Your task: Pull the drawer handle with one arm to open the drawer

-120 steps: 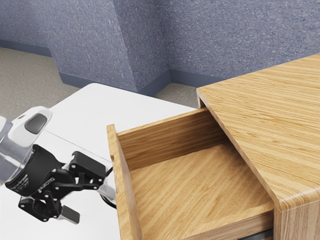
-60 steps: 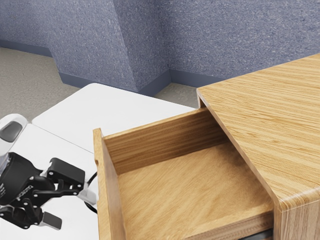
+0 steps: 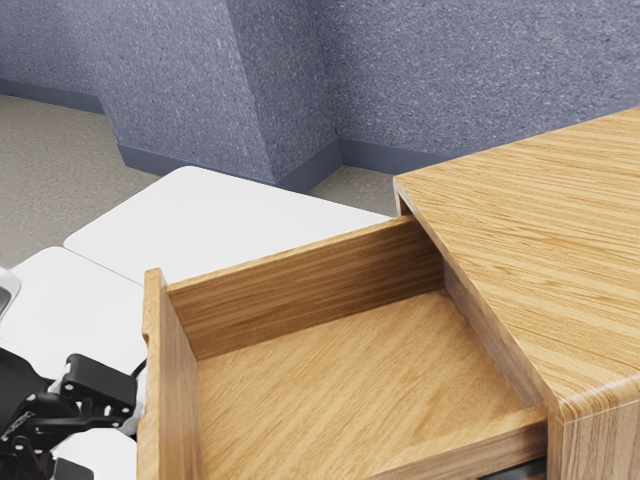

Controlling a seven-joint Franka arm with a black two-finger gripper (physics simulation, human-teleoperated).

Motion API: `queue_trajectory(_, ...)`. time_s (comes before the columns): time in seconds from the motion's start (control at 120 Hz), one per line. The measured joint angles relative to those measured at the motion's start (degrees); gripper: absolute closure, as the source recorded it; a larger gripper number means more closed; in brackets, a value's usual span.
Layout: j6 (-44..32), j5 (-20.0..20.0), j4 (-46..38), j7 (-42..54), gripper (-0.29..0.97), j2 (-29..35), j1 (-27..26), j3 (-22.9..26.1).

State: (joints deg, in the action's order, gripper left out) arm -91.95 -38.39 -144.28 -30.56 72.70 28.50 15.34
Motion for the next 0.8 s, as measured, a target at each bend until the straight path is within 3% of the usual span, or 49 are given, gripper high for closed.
queue_trajectory(0.3,2.9,1.5,-0.7,-0.4,0.01,4.1,0.1,-2.3)
queue_trajectory(0.35,3.7,2.1,2.6,-0.6,0.01,4.2,-0.3,-4.4)
queue_trajectory(0.417,4.7,4.0,13.0,-1.0,0.01,2.2,-0.4,-8.6)
queue_trajectory(0.467,5.0,5.7,23.5,-1.5,0.01,-4.5,0.6,-9.6)
queue_trajectory(0.525,4.6,7.9,36.8,-2.2,0.01,-19.7,4.0,-7.2)
queue_trajectory(0.625,5.1,17.2,56.4,-4.9,0.01,-47.7,9.6,7.9)
queue_trajectory(0.7,7.6,24.5,62.5,-7.8,0.0,-59.2,10.3,14.2)
queue_trajectory(0.8,10.4,29.5,64.3,-11.1,0.0,-68.3,11.3,16.5)
